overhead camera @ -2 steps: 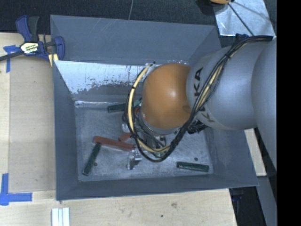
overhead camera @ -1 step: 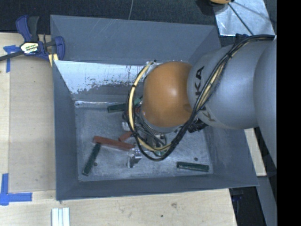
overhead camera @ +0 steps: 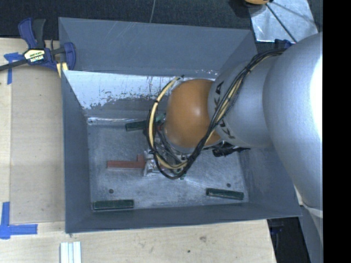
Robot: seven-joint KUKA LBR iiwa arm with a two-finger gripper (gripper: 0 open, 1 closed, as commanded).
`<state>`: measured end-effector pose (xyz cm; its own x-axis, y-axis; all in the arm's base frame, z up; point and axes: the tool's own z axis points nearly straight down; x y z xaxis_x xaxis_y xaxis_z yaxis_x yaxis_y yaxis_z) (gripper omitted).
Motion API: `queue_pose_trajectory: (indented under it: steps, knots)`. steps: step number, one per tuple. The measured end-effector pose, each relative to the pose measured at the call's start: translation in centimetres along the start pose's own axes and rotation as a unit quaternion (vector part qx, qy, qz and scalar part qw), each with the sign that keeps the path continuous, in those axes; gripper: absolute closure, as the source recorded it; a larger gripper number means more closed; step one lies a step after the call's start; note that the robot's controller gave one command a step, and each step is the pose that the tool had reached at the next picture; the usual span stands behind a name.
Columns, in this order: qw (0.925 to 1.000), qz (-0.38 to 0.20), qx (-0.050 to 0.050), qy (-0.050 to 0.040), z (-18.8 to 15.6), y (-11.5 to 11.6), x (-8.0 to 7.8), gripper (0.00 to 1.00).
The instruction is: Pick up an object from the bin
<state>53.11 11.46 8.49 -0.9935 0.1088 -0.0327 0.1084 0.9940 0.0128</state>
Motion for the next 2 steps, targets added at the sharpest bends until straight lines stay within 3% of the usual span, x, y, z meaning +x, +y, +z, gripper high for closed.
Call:
queue_pose_trajectory:
  steps: [1, 2]
  knots:
    - [1.0000, 0.000, 0.000, 0.0004, 0.0, 0.0, 0.0, 1.00]
    - [0.9999, -0.008, 0.005, 0.0123, -4.0, 0.1, -0.6, 0.00]
